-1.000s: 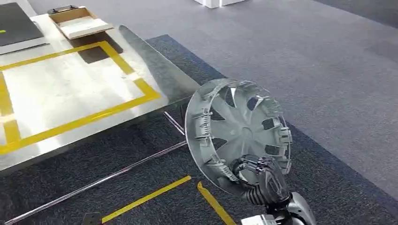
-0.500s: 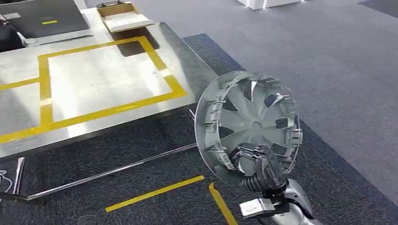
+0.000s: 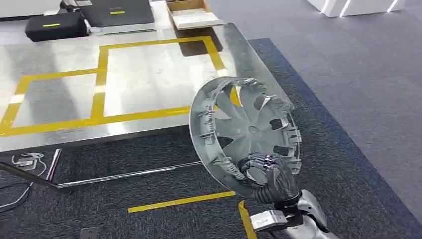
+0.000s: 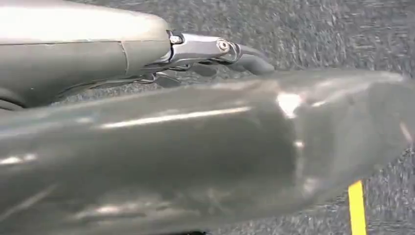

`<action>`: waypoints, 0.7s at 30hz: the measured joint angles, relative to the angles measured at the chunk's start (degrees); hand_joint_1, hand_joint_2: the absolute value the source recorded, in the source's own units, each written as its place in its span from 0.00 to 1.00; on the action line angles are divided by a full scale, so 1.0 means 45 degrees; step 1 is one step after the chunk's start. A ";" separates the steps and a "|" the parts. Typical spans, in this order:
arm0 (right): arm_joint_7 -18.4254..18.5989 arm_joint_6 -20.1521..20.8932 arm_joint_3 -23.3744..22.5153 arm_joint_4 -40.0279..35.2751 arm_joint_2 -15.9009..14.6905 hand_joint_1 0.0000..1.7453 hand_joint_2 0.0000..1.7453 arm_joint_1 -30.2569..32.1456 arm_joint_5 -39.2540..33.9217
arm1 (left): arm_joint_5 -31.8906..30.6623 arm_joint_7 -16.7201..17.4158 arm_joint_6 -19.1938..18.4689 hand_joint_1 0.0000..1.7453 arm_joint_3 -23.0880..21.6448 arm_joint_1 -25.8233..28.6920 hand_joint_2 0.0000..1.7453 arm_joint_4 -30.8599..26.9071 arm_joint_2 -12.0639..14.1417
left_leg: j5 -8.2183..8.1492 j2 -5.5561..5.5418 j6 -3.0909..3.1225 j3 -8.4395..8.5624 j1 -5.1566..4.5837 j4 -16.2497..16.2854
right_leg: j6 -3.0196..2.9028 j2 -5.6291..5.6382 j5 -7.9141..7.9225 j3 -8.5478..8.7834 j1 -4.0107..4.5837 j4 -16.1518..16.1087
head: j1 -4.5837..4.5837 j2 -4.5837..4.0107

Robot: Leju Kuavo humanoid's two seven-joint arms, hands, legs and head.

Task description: Take the parts from the cabinet and place them on the table.

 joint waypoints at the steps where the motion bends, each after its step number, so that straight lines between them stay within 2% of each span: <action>1: 0.0000 0.0010 0.0015 0.0019 0.0000 1.00 1.00 -0.0012 -0.0005 | 0.0000 0.0000 0.0010 0.00 0.0000 0.0013 0.00 0.0000 0.0004 | 0.0072 -0.0108 -0.0086 -0.0081 0.0046 -0.0055 | -0.0089 -0.0123 -0.0004 -0.0064 0.0057 0.0099 | -0.0020 0.0000; 3: -0.0015 0.0024 0.0015 0.0024 0.0010 1.00 1.00 -0.0060 -0.0005 | 0.0000 0.0000 0.0019 0.00 0.0024 0.0104 0.00 0.0000 0.0000 | 0.0156 -0.0340 -0.0248 -0.0125 0.0129 -0.0120 | -0.0237 -0.0317 0.0024 -0.0073 0.0138 0.0099 | -0.0005 0.0000; 4: -0.0015 0.0048 0.0029 0.0029 0.0048 1.00 1.00 -0.0098 -0.0005 | 0.0000 0.0000 0.0029 0.00 0.0049 0.0117 0.00 0.0000 0.0068 | 0.0075 -0.0218 -0.0297 -0.0144 0.0103 -0.0063 | -0.0330 -0.0505 0.0070 0.0014 0.0042 -0.0017 | 0.0001 0.0000; 5: -0.0014 0.0049 0.0024 0.0029 0.0054 1.00 1.00 -0.0132 -0.0015 | 0.0000 0.0000 0.0039 0.00 0.0063 0.0110 0.00 0.0000 0.0033 | -0.0078 0.0559 -0.0386 -0.0210 -0.0009 0.0174 | -0.0384 -0.0641 0.0064 0.0081 0.0049 -0.0038 | -0.0064 0.0000; 6: -0.0024 0.0053 0.0020 0.0029 0.0087 1.00 1.00 -0.0153 -0.0049 | 0.0005 0.0005 0.0039 0.00 0.0083 0.0059 0.00 0.0000 0.0029 | -0.0481 0.1016 -0.0457 -0.0550 0.0009 0.0910 | -0.0484 -0.0847 0.0011 0.0134 0.0072 -0.0040 | -0.0190 0.0000; 8: -0.0034 0.0058 0.0015 0.0087 0.0087 1.00 1.00 -0.0156 -0.0053 | -0.0005 0.0005 0.0034 0.00 0.0087 0.0000 0.00 0.0000 0.0014 | -0.1235 0.1231 -0.0532 -0.1459 0.0088 0.2761 | -0.0574 -0.1242 -0.0064 0.0202 0.0122 -0.0039 | -0.0170 0.0000; 9: -0.0034 0.0063 0.0015 0.0122 0.0087 1.00 1.00 -0.0173 -0.0063 | -0.0005 0.0015 0.0034 0.00 0.0092 0.0012 0.00 0.0000 0.0004 | -0.1446 0.1251 -0.0542 -0.1815 0.0110 0.3464 | -0.0580 -0.1415 -0.0097 0.0215 0.0134 -0.0036 | -0.0180 0.0000; 10: -0.0034 0.0078 0.0015 0.0146 0.0087 1.00 1.00 -0.0169 -0.0088 | 0.0000 0.0034 0.0039 0.00 0.0102 0.0035 0.00 0.0000 0.0000 | -0.1345 0.1257 -0.0530 -0.1881 0.0120 0.3563 | -0.0585 -0.1566 -0.0121 0.0239 0.0146 -0.0036 | -0.0180 0.0000; 11: -0.0034 0.0107 0.0015 0.0165 0.0087 1.00 1.00 -0.0176 -0.0131 | 0.0000 0.0034 0.0044 0.00 0.0112 0.0059 0.00 0.0000 0.0000 | -0.1001 0.1269 -0.0498 -0.1707 0.0118 0.3189 | -0.0576 -0.1702 -0.0149 0.0264 0.0163 -0.0036 | -0.0179 0.0000; 12: -0.0034 0.0151 0.0015 0.0165 0.0092 1.00 1.00 -0.0181 -0.0160 | 0.0010 0.0044 0.0044 0.00 0.0126 0.0070 0.00 0.0000 0.0000 | -0.0463 0.1318 -0.0427 -0.1262 0.0105 0.2312 | -0.0573 -0.1841 -0.0182 0.0315 0.0187 -0.0036 | -0.0189 0.0000; 13: -0.0034 0.0194 0.0015 0.0165 0.0107 1.00 1.00 -0.0198 -0.0175 | 0.0010 0.0049 0.0053 0.00 0.0141 0.0072 0.00 0.0000 0.0005 | 0.0074 0.1502 -0.0316 -0.0696 0.0058 0.1222 | -0.0553 -0.1978 -0.0225 0.0380 0.0208 -0.0036 | -0.0170 0.0000; 14: -0.0029 0.0209 0.0015 0.0165 0.0107 1.00 1.00 -0.0205 -0.0204 | 0.0010 0.0053 0.0053 0.00 0.0155 0.0057 0.00 0.0000 0.0009 | 0.0276 0.1978 -0.0155 -0.0193 -0.0070 0.0195 | -0.0525 -0.2032 -0.0275 0.0433 0.0219 -0.0041 | -0.0175 0.0000; 15: -0.0029 0.0233 0.0005 0.0170 0.0107 1.00 1.00 -0.0238 -0.0286 | 0.0010 0.0063 0.0053 0.00 0.0165 0.0022 0.00 0.0000 0.0014 | 0.0076 0.2025 -0.0102 -0.0057 -0.0144 0.0002 | -0.0432 -0.2128 -0.0330 0.0367 0.0311 -0.0013 | -0.0146 0.0000; 16: -0.0029 0.0297 0.0000 0.0194 0.0112 1.00 1.00 -0.0273 -0.0335 | 0.0010 0.0068 0.0058 0.00 0.0185 0.0030 0.00 0.0000 0.0009 | 0.0102 0.1998 -0.0104 -0.0108 -0.0170 -0.0004 | -0.0383 -0.2207 -0.0306 0.0356 0.0291 -0.0019 | -0.0170 0.0000; 18: -0.0058 0.0447 0.0034 0.0204 0.0165 1.00 1.00 -0.0319 -0.0495 | 0.0010 0.0111 0.0063 0.00 0.0209 0.0132 0.00 0.0000 0.0009 | 0.0064 0.1914 -0.0025 -0.0133 -0.0211 -0.0015 | -0.0279 -0.2304 -0.0288 0.0419 0.0277 -0.0103 | -0.0170 0.0000; 19: -0.0058 0.0461 0.0039 0.0199 0.0190 1.00 1.00 -0.0322 -0.0544 | 0.0015 0.0121 0.0068 0.00 0.0214 0.0136 0.00 0.0000 -0.0005 | 0.0134 0.1846 0.0058 -0.0020 -0.0115 -0.0219 | -0.0162 -0.2282 -0.0358 0.0486 0.0301 -0.0121 | -0.0175 0.0000; 20: -0.0053 0.0471 0.0039 0.0209 0.0189 1.00 1.00 -0.0352 -0.0583 | 0.0019 0.0146 0.0068 0.00 0.0219 0.0126 0.00 0.0000 -0.0044 | 0.0177 0.1811 0.0100 0.0062 -0.0057 -0.0322 | -0.0112 -0.1736 -0.0523 0.0345 0.0257 0.0048 | -0.0126 0.0000; 21: -0.0078 0.0471 0.0044 0.0209 0.0189 1.00 1.00 -0.0378 -0.0612 | 0.0019 0.0165 0.0082 0.00 0.0223 0.0081 0.00 -0.0005 -0.0029 | 0.0179 0.1765 0.0145 0.0060 -0.0026 -0.0333 | -0.0110 -0.1372 -0.0879 0.0064 0.0226 0.0615 | -0.0097 0.0000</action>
